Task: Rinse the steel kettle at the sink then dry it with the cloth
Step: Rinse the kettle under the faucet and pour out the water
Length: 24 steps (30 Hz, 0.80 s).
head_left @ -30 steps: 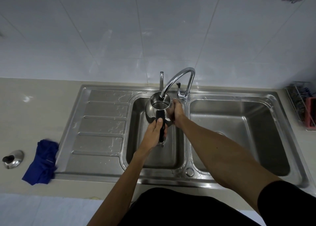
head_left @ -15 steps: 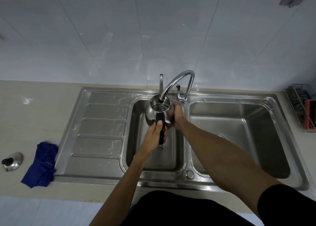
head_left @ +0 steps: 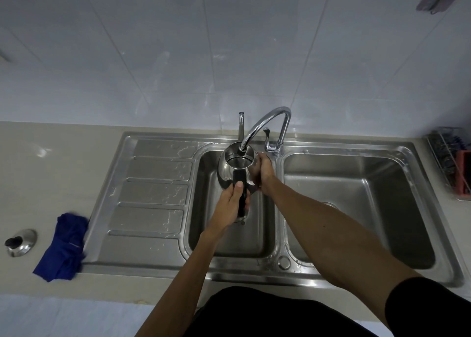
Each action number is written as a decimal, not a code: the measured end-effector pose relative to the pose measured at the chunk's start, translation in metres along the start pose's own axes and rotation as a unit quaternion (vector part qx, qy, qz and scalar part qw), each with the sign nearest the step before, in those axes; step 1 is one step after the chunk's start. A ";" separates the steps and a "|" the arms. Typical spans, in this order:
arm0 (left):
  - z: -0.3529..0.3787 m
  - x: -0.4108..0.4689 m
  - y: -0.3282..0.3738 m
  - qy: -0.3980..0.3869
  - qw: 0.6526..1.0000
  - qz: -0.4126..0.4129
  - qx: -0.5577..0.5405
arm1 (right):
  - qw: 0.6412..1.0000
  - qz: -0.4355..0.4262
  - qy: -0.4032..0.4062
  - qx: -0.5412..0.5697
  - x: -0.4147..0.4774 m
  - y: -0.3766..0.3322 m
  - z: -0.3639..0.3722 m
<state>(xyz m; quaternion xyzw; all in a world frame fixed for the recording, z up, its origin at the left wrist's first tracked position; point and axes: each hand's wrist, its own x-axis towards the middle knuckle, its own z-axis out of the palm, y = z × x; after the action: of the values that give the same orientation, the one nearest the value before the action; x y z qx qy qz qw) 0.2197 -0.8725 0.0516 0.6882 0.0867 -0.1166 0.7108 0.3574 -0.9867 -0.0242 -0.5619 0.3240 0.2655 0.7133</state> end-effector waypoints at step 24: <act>0.000 0.002 -0.001 -0.001 1.000 -0.010 0.004 | 1.000 -0.003 0.019 0.002 0.008 0.006 -0.001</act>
<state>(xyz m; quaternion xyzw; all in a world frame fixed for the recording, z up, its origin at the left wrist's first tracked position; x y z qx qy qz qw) 0.2213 -0.8726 0.0501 0.6900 0.0928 -0.1246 0.7069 0.3583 -0.9860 -0.0343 -0.5666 0.3362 0.2521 0.7088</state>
